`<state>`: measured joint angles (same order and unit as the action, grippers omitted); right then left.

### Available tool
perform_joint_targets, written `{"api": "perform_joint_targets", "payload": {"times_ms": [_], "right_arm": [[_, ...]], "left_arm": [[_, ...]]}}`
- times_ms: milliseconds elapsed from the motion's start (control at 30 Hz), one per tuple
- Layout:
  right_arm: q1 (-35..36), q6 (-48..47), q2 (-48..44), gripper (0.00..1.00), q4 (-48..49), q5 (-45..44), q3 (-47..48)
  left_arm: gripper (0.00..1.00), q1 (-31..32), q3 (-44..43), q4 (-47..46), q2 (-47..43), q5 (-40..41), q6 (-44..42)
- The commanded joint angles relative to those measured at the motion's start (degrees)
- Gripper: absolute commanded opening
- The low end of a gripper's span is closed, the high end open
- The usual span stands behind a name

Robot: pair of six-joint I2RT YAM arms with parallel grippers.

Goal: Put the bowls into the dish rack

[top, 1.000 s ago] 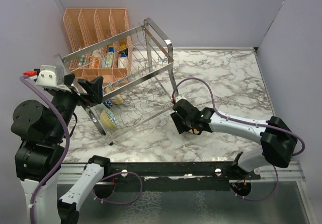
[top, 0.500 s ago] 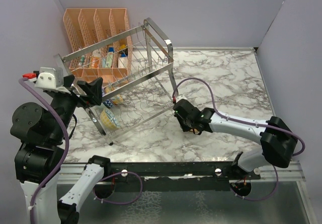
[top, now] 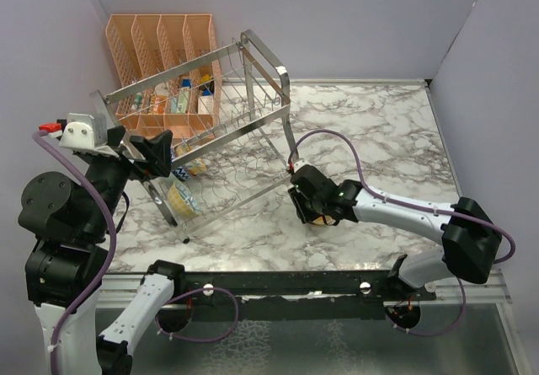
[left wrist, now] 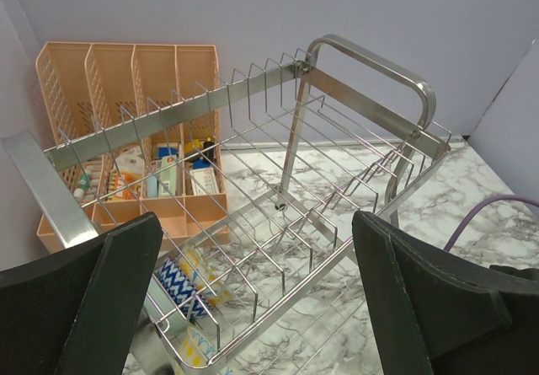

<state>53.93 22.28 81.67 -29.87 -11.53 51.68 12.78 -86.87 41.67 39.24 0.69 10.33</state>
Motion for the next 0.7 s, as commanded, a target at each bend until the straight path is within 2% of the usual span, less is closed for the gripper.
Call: {"api": "perform_joint_targets", "payload": {"times_ms": [0,200,333,467,667], "right_arm": [[0.1,0.4,-1.1,0.36,1.3,2.8,0.8],[0.1,0.2,-1.2,0.32,1.2,3.8,0.8],[0.1,0.1,-1.5,0.21,1.1,4.6,1.0],[0.1,0.2,-2.2,0.13,0.3,4.3,1.5],[0.1,0.2,-4.7,0.1,-1.8,3.3,3.1]], "left_arm": [[0.99,0.2,0.0,-0.8,-0.7,0.9,-0.3],[0.99,0.2,0.1,-0.7,-0.8,1.1,-0.3],[0.99,0.1,0.2,-0.7,-0.9,1.1,-0.3],[0.99,0.1,0.0,-0.8,-0.8,1.0,-0.3],[0.99,0.1,-0.1,-1.1,-0.5,0.9,-0.3]]}}
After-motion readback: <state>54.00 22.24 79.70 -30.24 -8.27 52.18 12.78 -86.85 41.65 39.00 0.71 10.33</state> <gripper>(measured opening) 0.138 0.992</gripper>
